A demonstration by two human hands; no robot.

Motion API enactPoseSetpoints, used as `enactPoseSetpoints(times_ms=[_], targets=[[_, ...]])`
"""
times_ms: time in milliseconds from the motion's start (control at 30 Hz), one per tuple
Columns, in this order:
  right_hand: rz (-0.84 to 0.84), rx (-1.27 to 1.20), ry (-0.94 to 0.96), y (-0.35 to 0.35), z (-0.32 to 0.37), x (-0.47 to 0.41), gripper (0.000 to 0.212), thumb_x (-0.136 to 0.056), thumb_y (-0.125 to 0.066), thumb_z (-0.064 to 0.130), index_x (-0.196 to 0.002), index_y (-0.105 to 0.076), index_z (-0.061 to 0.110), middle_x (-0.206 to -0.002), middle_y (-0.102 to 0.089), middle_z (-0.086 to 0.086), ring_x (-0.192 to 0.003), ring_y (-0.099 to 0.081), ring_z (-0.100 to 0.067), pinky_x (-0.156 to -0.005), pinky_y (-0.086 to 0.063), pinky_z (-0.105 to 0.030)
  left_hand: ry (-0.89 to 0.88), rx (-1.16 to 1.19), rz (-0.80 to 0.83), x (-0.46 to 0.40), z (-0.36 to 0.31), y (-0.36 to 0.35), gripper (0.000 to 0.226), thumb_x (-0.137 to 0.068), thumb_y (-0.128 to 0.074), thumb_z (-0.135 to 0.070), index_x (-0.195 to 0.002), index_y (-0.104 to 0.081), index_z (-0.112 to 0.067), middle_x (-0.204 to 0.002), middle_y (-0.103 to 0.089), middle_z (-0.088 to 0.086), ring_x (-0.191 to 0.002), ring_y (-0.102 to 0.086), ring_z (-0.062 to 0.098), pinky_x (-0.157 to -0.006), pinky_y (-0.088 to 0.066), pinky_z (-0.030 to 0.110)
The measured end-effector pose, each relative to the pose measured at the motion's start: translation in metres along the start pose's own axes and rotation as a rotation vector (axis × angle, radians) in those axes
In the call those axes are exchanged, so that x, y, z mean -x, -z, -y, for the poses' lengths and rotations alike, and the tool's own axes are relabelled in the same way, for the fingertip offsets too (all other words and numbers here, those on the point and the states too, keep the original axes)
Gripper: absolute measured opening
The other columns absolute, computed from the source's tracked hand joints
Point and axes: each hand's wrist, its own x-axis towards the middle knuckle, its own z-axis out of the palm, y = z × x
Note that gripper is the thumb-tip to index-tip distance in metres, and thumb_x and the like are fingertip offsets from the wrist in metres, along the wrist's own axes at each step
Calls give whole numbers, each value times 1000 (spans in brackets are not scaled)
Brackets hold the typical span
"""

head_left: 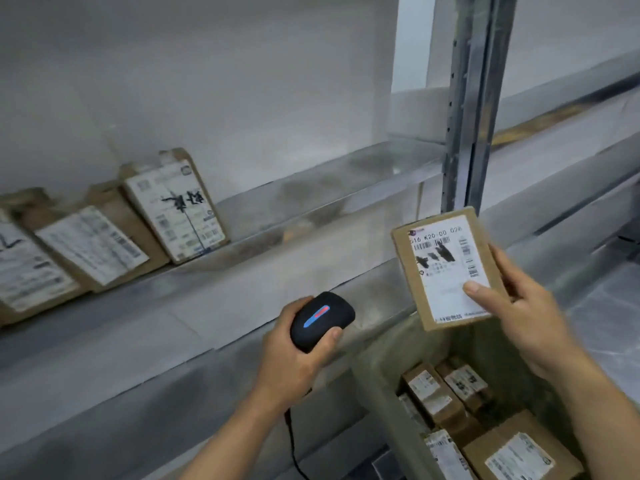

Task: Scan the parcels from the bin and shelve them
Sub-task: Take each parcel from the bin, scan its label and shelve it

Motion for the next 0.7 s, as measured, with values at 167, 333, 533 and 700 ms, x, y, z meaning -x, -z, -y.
enactPoseSetpoints(times_ms=[167, 333, 533, 700], targets=[[127, -182, 209, -58, 57, -43, 71, -88, -71, 30, -152, -42, 39, -133, -67, 5, -120, -66, -20, -98, -55, -49, 30, 33, -176, 7, 14, 35, 60, -65, -81, -57, -119, -64, -38, -99, -73, -14, -76, -71, 15, -69, -61, 44], [238, -224, 287, -141, 101, -97, 75, -92, -72, 26, -157, -34, 29, -135, -66, 3, -125, -63, -22, -102, -53, -48, 62, 72, -298, 17, 22, 62, 55, -59, -81, -63, -111, -64, -52, -94, -73, -7, -67, -69, 27, -57, -59, 38], [357, -87, 343, -219, 114, -129, 67, -96, -67, 22, -155, -36, 33, -128, -69, 9, -117, -65, -13, -97, -58, -42, 102, 116, -373, 27, 27, 90, 61, -60, -83, -64, -116, -63, -49, -98, -72, -12, -79, -71, 33, -73, -63, 54], [417, 11, 354, -240, 107, -135, 57, -97, -63, 14, -147, -45, 32, -124, -71, 12, -111, -67, -9, -92, -59, -34, 115, 146, -428, 31, 33, 109, 59, -60, -84, -60, -115, -65, -48, -100, -73, -8, -79, -71, 30, -73, -63, 54]])
